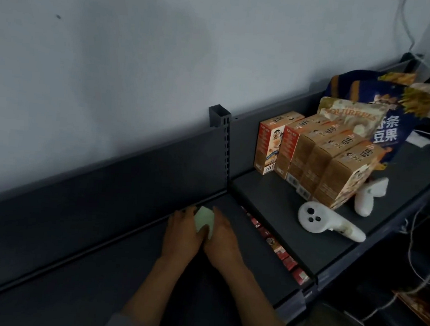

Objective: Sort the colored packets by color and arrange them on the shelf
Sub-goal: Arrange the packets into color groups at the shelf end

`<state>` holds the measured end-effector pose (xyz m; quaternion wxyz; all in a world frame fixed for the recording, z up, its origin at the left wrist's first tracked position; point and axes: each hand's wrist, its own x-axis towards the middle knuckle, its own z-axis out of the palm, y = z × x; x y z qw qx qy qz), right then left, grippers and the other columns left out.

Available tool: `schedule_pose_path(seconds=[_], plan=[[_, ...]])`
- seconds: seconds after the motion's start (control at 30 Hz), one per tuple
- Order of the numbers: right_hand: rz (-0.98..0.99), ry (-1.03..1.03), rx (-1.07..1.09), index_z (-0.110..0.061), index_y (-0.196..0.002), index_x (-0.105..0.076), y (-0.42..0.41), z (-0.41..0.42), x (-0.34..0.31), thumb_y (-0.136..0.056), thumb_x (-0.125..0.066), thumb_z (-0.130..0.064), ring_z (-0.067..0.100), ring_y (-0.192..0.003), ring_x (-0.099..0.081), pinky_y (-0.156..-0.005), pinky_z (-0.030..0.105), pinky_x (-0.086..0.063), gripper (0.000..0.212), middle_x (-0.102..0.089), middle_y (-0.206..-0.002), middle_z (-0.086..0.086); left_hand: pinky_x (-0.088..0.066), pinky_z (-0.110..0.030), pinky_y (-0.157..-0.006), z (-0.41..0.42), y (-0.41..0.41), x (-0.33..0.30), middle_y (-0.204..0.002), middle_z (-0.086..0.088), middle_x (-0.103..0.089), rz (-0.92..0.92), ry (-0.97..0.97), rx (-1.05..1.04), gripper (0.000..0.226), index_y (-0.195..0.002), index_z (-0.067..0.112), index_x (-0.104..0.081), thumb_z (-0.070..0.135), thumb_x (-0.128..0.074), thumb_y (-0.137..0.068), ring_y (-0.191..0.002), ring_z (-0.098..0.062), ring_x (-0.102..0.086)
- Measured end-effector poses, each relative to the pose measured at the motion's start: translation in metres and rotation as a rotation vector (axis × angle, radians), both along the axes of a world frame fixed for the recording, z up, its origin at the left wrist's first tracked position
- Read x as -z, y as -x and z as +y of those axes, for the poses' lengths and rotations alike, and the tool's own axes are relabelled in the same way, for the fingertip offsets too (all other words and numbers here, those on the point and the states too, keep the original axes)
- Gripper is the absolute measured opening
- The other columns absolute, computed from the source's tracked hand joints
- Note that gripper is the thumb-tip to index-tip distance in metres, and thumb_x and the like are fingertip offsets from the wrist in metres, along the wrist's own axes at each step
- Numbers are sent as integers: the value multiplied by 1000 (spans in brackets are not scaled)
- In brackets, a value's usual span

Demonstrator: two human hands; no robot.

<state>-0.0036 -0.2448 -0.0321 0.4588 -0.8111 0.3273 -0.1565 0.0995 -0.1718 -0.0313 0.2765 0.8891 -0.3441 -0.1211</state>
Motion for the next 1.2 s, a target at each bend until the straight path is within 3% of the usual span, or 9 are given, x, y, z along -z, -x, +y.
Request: schedule_pose_path(seconds=[0.07, 0.1, 0.2, 0.33, 0.57, 0.73, 0.9, 1.03, 1.2], plan=[[0, -13, 13, -21, -153, -30, 4, -5, -2, -101, -56, -20, -1, -92, -50, -70, -2, -40, 59, -35, -134, -3, -51, -43, -98, -9, 1, 0, -131, -8, -54, 7, -8, -22, 59, -142, 24, -48, 46, -65, -91, -120, -25, -50], [10, -19, 27, -21, -148, -36, 5, -8, -2, -98, -60, -20, 0, -84, -51, -65, 3, -44, 56, -33, -128, -4, -51, -41, -96, -11, 1, -2, -126, -9, -55, -17, -22, -33, 55, -139, 21, -51, 47, -64, -92, -117, -25, -51], [28, -48, 18, -23, -125, -52, 7, -16, -3, -86, -71, -23, 4, -82, -53, -62, 17, -53, 43, -41, -120, 0, -50, -34, -85, -11, 2, -10, -104, -5, -57, -142, -23, -46, 40, -112, 18, -69, 52, -56, -96, -103, -22, -51], [-35, -53, -3, -26, -124, -55, 8, -19, -7, -94, -64, -25, -1, -86, -49, -64, 10, -41, 31, -47, -118, -2, -51, -39, -76, -1, 9, -20, -87, -3, -52, -191, 115, -110, 56, -75, 17, -60, 60, -33, -101, -86, -18, -50], [-115, -68, -120, -25, -103, -56, -3, 15, 4, -102, -54, -24, 2, -88, -56, -66, 14, -44, 2, -57, -104, -6, -48, -36, -74, 49, 13, -9, -89, 4, -56, -190, 177, -249, 41, -80, 25, -53, 51, -34, -106, -86, -15, -53], [-159, -169, -202, -25, -101, -60, -14, 52, 2, -104, -52, -32, -3, -80, -62, -63, 15, -50, 11, -65, -91, -13, -38, -29, -62, 90, 14, -12, -83, 9, -54, -181, 132, -359, 42, -78, 26, -47, 53, -32, -106, -74, -7, -53], [-130, -165, -242, -24, -101, -61, -25, 88, -3, -103, -53, -37, 2, -80, -65, -68, 28, -58, 16, -68, -91, -10, -39, -30, -60, 131, 11, -15, -84, 10, -55, -162, 159, -445, 37, -82, 28, -46, 55, -33, -105, -74, -6, -55], [-118, -176, -281, -23, -103, -62, -31, 119, -11, -102, -54, -37, 2, -83, -66, -71, 28, -59, 16, -68, -93, -10, -39, -29, -58, 168, 12, -18, -83, 11, -56, -150, 198, -499, 38, -84, 28, -47, 55, -33, -105, -73, -5, -56], [-138, -202, -304, -23, -95, -62, -40, 178, -15, -102, -56, -32, 4, -76, -66, -61, 22, -53, 13, -67, -87, -8, -47, -33, -63, 229, 12, -20, -90, 10, -53, -156, 238, -570, 35, -89, 30, -47, 56, -30, -104, -75, -4, -55]])
